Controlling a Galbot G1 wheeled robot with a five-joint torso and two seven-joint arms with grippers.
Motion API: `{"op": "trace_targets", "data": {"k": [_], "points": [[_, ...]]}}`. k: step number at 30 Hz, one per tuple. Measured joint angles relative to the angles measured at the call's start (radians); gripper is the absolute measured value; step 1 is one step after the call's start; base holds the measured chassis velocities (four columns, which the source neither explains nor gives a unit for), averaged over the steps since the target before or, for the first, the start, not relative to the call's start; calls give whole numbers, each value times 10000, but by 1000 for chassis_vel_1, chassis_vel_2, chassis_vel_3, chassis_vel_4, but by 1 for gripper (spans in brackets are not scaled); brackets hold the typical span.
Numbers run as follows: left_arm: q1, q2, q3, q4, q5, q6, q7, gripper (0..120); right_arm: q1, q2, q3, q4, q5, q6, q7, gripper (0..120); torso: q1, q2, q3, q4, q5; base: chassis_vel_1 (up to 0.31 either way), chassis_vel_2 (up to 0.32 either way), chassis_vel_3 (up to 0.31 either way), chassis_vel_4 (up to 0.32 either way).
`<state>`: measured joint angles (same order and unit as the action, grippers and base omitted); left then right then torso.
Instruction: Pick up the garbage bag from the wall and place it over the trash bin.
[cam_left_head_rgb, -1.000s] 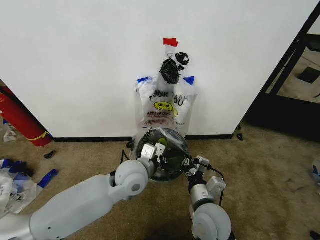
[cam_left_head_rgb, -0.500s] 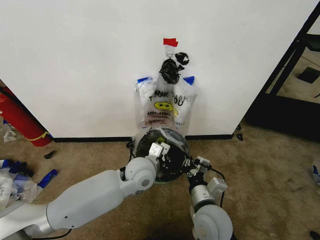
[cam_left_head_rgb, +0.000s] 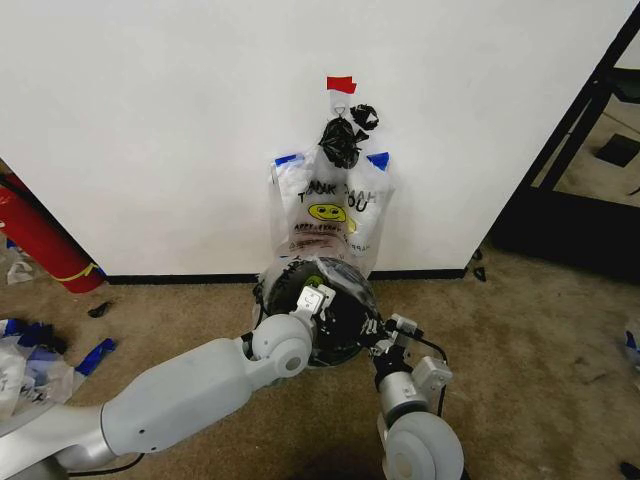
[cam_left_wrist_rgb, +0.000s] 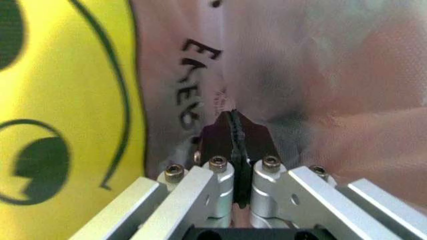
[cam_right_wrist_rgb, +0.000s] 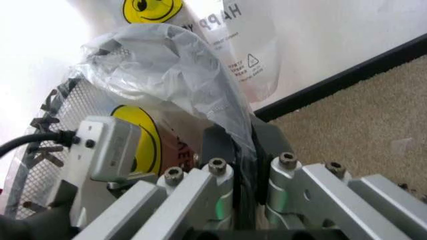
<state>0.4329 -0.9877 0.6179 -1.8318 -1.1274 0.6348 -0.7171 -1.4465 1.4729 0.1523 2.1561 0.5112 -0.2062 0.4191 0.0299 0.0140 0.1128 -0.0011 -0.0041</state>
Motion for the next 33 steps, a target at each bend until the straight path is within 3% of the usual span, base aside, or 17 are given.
{"op": "trace_targets", "data": {"k": [21, 28, 33], "points": [[81, -369, 131, 378, 57, -99, 52, 0, -174, -11, -54, 201, 6, -13, -115, 1, 0, 0, 0, 0, 0, 0, 0, 0, 0], [280, -319, 118, 187, 29, -139, 178, 0, -151, -42, -17, 197, 246, -64, -86, 1, 0, 0, 0, 0, -1, 0, 0, 0, 0], [297, 55, -83, -191, 26, -147, 178, 0, -109, -90, 55, 110, 176, -62, -73, 1, 0, 0, 0, 1, -1, 0, 0, 0, 0]]}}
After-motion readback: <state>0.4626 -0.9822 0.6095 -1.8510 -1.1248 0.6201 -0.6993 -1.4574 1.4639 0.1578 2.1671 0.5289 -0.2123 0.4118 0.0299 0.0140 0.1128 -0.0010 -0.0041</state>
